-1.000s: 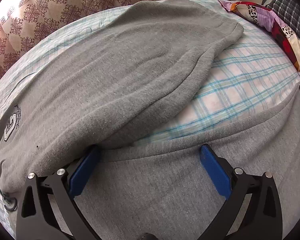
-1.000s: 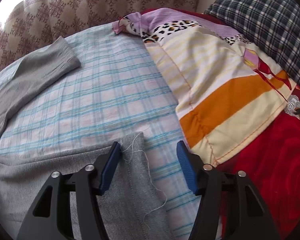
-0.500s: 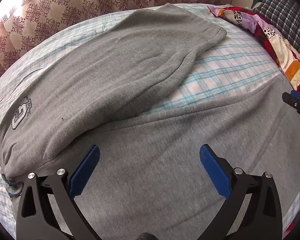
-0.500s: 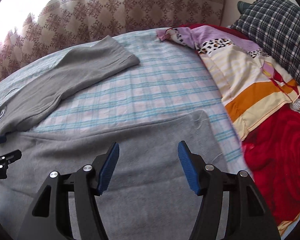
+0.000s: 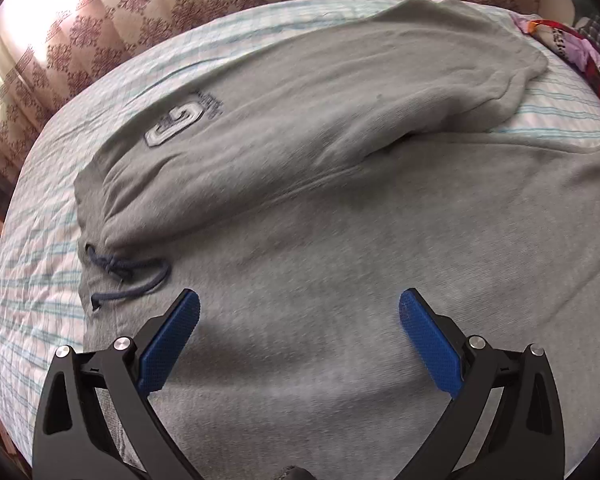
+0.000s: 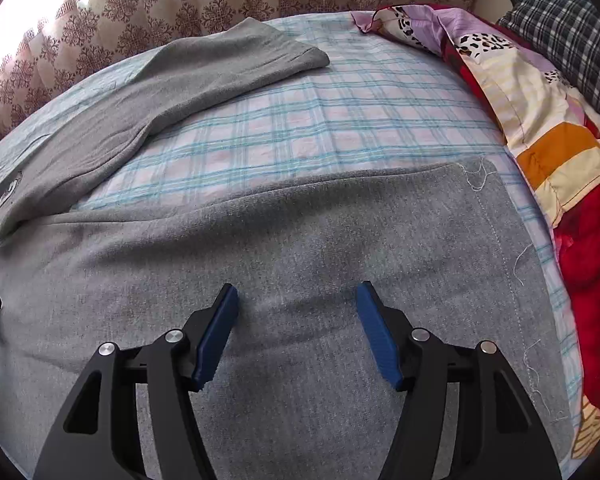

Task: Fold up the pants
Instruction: 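Move the left gripper to the waistband by the G logo and grasp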

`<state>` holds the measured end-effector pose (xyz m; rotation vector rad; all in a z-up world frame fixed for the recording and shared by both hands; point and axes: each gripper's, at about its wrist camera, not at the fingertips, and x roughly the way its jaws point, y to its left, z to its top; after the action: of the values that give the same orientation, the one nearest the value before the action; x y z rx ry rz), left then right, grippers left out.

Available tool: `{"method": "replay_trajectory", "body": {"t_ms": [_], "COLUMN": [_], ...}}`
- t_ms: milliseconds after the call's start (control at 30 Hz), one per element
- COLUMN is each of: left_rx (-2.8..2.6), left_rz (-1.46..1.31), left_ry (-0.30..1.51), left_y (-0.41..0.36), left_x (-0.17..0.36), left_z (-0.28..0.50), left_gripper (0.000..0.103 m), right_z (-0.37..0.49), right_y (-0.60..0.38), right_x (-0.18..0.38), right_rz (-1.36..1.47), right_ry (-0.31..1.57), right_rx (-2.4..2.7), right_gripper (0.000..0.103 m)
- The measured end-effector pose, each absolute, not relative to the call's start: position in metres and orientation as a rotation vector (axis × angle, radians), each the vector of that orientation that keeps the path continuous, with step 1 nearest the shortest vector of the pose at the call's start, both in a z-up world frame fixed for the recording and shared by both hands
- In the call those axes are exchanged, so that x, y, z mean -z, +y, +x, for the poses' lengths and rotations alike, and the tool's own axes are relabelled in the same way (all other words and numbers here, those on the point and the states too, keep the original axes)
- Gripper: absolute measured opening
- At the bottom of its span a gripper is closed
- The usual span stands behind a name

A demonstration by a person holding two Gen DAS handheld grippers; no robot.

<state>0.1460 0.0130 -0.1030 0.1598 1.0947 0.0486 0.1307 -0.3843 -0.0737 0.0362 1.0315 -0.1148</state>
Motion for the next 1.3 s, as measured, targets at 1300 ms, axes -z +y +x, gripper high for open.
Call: {"method": "replay_trajectory", "body": {"t_ms": [1300], "left_rx": [-0.161], "left_rz": [-0.060], "left_ry": [1.089], "left_y": [0.144], "left_x": [0.110], "left_z": [0.286], "left_gripper": [0.101], "right_z": [0.320], "right_y": [-0.239], "right_x": [0.080], "right_rz": [-0.092], "right_ry": [1.049], "right_rx": [-0.082], "right_gripper": [0.068]}}
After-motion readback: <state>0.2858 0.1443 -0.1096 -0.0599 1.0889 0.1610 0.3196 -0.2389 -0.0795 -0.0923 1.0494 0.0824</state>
